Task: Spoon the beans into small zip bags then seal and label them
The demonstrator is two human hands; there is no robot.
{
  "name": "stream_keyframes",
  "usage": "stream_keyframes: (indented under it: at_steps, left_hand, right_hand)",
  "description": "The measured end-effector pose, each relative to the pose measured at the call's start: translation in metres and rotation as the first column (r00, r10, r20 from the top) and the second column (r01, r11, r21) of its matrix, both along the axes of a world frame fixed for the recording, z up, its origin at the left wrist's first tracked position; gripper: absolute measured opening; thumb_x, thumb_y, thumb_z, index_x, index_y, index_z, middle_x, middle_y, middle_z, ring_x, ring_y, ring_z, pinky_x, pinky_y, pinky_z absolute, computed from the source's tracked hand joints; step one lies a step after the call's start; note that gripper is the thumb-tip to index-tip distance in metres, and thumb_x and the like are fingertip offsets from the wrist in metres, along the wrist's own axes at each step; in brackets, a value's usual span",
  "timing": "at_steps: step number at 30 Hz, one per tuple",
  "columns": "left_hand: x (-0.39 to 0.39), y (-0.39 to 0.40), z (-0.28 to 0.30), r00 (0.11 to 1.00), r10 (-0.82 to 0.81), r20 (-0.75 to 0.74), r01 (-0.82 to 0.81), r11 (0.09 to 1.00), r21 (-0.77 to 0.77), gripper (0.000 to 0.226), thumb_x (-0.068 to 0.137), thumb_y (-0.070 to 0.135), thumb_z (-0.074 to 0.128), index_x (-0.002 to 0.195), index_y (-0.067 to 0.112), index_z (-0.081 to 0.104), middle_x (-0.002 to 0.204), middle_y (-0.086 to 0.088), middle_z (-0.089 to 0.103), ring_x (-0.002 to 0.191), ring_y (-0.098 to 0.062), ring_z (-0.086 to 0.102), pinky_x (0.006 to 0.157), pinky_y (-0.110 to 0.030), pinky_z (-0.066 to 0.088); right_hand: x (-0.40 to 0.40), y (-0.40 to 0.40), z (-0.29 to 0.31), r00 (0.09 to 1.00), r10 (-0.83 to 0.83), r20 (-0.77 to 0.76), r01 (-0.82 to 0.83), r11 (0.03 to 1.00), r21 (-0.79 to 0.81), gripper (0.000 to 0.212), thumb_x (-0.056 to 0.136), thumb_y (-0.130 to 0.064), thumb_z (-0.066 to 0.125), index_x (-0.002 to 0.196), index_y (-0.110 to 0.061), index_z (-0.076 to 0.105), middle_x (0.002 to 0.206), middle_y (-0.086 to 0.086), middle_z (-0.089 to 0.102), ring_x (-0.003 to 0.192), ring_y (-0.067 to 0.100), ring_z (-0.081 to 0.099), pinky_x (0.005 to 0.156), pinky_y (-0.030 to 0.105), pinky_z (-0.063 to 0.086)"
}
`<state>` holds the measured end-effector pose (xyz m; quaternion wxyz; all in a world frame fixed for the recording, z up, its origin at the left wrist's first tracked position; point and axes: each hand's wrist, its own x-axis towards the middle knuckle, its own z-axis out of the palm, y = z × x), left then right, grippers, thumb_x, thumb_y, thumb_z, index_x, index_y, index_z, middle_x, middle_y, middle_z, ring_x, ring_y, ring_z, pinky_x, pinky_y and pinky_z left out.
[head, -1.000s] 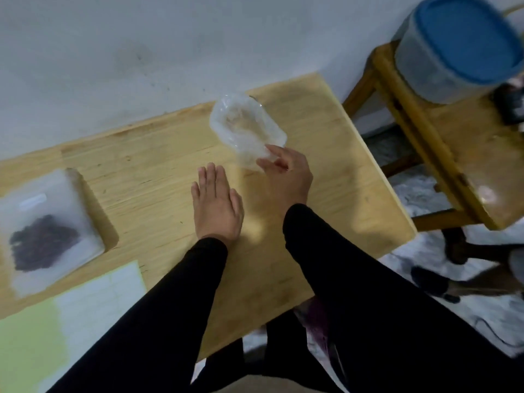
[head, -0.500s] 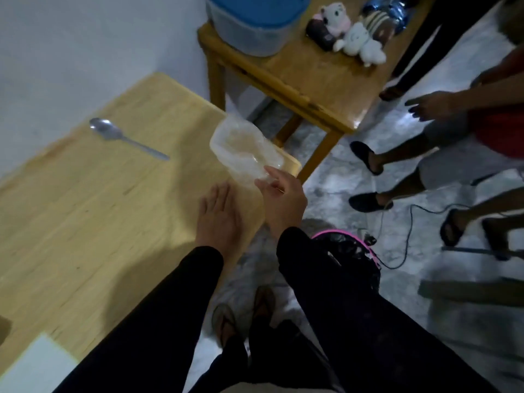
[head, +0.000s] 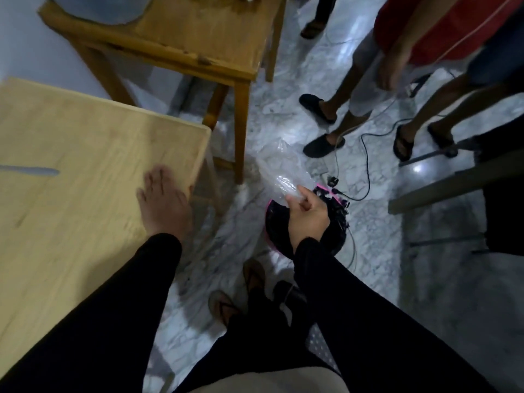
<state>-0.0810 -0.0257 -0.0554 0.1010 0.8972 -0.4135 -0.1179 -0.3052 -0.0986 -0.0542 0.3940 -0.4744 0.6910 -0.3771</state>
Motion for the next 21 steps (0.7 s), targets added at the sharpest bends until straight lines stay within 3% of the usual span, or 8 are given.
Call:
stream_keyframes:
  at_steps: [3, 6, 8, 11, 13, 15, 21]
  left_hand:
    - [-0.005, -0.001, 0.001, 1.000, -0.023, 0.016, 0.023, 1.000, -0.006, 0.053, 0.098, 0.015, 0.036, 0.146, -0.002, 0.022, 0.154, -0.020, 0.022, 0.143, -0.037, 0.016, 0.111, -0.053, 0.014]
    - [-0.013, -0.001, 0.000, 0.997, -0.075, 0.028, 0.076, 0.996, -0.043, 0.051, 0.099, 0.016, 0.037, 0.144, -0.004, 0.026, 0.151, -0.023, 0.027, 0.141, -0.038, 0.021, 0.110, -0.054, 0.017]
    - [-0.018, 0.000, -0.002, 0.993, -0.110, 0.029, 0.112, 0.992, -0.060, 0.051, 0.098, 0.015, 0.039, 0.143, -0.004, 0.028, 0.150, -0.023, 0.028, 0.140, -0.039, 0.022, 0.110, -0.054, 0.017]
    - [-0.023, 0.002, 0.000, 0.993, -0.121, 0.015, 0.121, 0.992, -0.043, 0.057, 0.094, 0.021, 0.034, 0.144, -0.004, 0.027, 0.151, -0.023, 0.026, 0.141, -0.039, 0.020, 0.111, -0.053, 0.016]
    - [-0.029, 0.006, 0.005, 0.989, -0.146, -0.006, 0.145, 0.988, -0.045, 0.068, 0.087, 0.034, 0.024, 0.144, -0.003, 0.027, 0.151, -0.022, 0.027, 0.141, -0.038, 0.020, 0.112, -0.051, 0.016]
    - [-0.034, 0.012, 0.006, 0.986, -0.163, -0.041, 0.160, 0.985, -0.067, 0.069, 0.086, 0.034, 0.026, 0.143, -0.003, 0.029, 0.150, -0.023, 0.030, 0.141, -0.038, 0.022, 0.112, -0.049, 0.018]
    - [-0.037, 0.048, 0.006, 0.969, -0.211, -0.131, 0.201, 0.976, -0.084, 0.065, 0.079, 0.028, 0.028, 0.126, -0.011, 0.052, 0.126, -0.030, 0.055, 0.119, -0.046, 0.052, 0.096, -0.053, 0.043]
  right_hand:
    - [-0.025, 0.001, -0.015, 0.995, -0.052, -0.082, 0.052, 0.999, 0.004, 0.031, 0.082, -0.020, 0.071, 0.113, -0.016, 0.068, 0.107, 0.012, 0.066, 0.097, 0.022, 0.064, 0.073, 0.002, 0.043]
    - [-0.041, 0.001, -0.025, 0.989, -0.002, -0.149, 0.019, 0.993, 0.113, 0.046, 0.085, -0.022, 0.068, 0.129, -0.019, 0.056, 0.117, 0.017, 0.063, 0.102, 0.028, 0.062, 0.090, 0.028, 0.049]
    - [-0.048, 0.002, -0.028, 0.970, 0.063, -0.235, -0.017, 0.981, 0.194, 0.053, 0.087, -0.027, 0.065, 0.137, -0.023, 0.047, 0.129, 0.017, 0.056, 0.114, 0.030, 0.057, 0.099, 0.036, 0.045]
    - [-0.050, 0.005, -0.027, 0.931, 0.175, -0.319, -0.103, 0.968, 0.230, 0.051, 0.088, -0.027, 0.062, 0.136, -0.018, 0.049, 0.138, 0.017, 0.049, 0.125, 0.029, 0.049, 0.104, 0.033, 0.039]
    - [-0.049, 0.009, -0.026, 0.907, 0.239, -0.346, -0.146, 0.951, 0.273, 0.045, 0.088, -0.025, 0.062, 0.131, -0.012, 0.055, 0.133, 0.020, 0.053, 0.124, 0.029, 0.049, 0.104, 0.032, 0.037]
    - [-0.045, 0.013, -0.023, 0.847, 0.355, -0.394, -0.216, 0.910, 0.355, 0.041, 0.088, -0.025, 0.061, 0.126, -0.011, 0.059, 0.128, 0.019, 0.056, 0.121, 0.030, 0.051, 0.102, 0.030, 0.036]
    - [-0.037, 0.028, -0.005, 0.605, 0.731, -0.317, -0.464, 0.647, 0.606, 0.038, 0.093, -0.031, 0.053, 0.129, -0.018, 0.055, 0.131, 0.004, 0.058, 0.122, 0.019, 0.052, 0.095, 0.019, 0.034]
